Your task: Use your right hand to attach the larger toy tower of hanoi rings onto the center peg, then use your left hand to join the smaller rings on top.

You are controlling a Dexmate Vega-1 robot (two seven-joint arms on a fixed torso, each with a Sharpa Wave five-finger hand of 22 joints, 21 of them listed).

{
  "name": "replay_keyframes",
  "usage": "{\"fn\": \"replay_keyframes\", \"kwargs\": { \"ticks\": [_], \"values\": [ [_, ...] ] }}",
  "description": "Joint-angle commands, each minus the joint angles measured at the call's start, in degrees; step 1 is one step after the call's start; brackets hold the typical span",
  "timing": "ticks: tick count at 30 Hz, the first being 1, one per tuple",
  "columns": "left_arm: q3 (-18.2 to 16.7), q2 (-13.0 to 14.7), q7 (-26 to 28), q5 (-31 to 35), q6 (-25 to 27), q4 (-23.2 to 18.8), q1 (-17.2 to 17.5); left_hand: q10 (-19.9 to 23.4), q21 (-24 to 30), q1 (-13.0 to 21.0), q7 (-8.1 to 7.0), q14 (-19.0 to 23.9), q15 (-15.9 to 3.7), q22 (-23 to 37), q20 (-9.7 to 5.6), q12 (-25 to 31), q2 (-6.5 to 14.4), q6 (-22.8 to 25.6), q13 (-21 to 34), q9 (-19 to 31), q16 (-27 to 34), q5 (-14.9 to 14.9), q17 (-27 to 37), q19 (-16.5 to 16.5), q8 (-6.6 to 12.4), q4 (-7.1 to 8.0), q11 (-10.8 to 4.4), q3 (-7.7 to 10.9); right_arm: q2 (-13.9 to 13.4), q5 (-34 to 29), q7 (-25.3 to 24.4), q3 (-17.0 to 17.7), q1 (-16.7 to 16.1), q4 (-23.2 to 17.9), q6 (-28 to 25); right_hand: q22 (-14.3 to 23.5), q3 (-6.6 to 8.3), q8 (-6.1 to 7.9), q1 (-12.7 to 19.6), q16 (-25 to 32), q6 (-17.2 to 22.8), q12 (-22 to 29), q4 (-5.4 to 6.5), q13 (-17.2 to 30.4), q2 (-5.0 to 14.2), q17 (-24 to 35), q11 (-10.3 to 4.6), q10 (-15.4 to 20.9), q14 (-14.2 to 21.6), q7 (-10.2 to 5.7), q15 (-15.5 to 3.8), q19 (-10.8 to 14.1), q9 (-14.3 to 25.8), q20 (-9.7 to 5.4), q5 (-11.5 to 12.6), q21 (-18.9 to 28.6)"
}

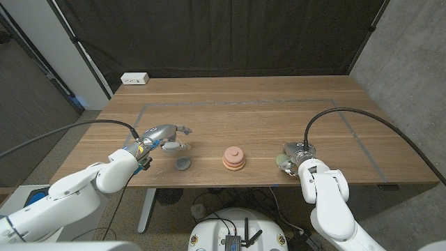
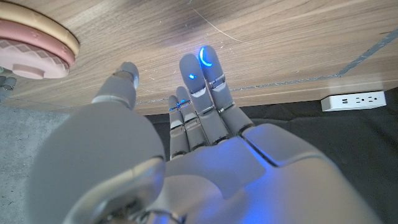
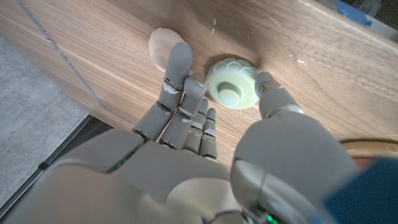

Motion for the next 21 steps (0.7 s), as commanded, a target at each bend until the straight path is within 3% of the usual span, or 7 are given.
{"fn": "replay_keyframes", "kwargs": {
  "ticks": [1,21],
  "values": [
    [0.3,0.4,-0.4,-0.4,0.0,0.3,-0.5,0.6,0.1,-0.1,-0.02,0.3,-6.06,0.1,-6.61,0.3,0.3,0.7,0.2,0.1,-0.2,0.5,0.2,0.5,-0.28,0.18,-0.37,0.41,0.7,-0.3,1.3,-0.6,1.2,1.5,-0.1,0.0,0.2,-0.08,-0.2,0.0,-0.1,0.2,-0.32,0.1,0.17,0.3,0.06,0.3,0.1,0.06,-4.28,-0.4,0.1,-4.89,0.0,0.1],
    [0.7,0.5,-0.1,-0.6,0.0,0.2,-0.5,0.9,0.0,-0.3,0.03,0.4,-6.06,0.1,-6.52,0.3,0.4,1.1,0.3,0.2,-0.3,0.7,0.2,0.6,-0.38,0.05,-0.18,0.79,0.5,-0.7,1.6,-1.1,0.9,2.4,-0.7,-0.1,0.12,-0.11,0.0,-0.3,-0.1,0.3,-0.52,-0.3,0.28,0.0,-0.11,0.5,0.2,0.15,-4.3,-0.4,-0.3,-4.9,-0.2,0.0]
  ]
}}
